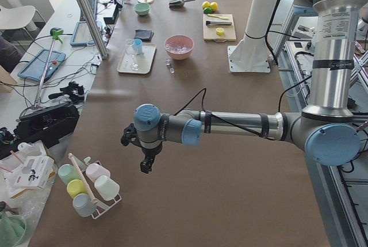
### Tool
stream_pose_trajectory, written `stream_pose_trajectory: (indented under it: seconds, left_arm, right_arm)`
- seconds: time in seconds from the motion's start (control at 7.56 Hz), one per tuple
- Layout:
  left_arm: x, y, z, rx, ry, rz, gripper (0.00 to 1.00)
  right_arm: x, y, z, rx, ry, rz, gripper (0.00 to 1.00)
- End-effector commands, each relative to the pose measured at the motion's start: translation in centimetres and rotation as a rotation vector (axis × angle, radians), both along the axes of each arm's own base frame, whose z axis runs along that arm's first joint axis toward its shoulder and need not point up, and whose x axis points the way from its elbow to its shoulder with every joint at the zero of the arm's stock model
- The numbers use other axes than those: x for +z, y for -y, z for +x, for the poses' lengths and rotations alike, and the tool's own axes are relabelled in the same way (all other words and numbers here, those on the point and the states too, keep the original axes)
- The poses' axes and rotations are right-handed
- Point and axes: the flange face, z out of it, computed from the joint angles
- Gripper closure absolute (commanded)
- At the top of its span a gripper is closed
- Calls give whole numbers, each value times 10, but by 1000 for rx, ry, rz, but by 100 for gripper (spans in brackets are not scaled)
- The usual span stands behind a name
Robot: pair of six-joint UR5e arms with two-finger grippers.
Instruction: Put ice in cup with scoop
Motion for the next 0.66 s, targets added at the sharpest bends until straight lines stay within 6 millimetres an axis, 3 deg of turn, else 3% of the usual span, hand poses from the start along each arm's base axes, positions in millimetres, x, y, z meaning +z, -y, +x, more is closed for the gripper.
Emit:
stream_pose_trajectory:
  seconds: [0.0,0.26,0.53]
  left_arm:
    - [-1,-1,0,-2,2,0,1]
    - [-5,5,1,0,1,12,1]
    - [-9,2,0,1,-8,20,1]
  right_arm:
    - [-5,-7,21,-50,-49,21,0]
    - [-29,-12,32,-78,-100,-4,0]
    - [-19,-16,40,-92,-155,-4,0]
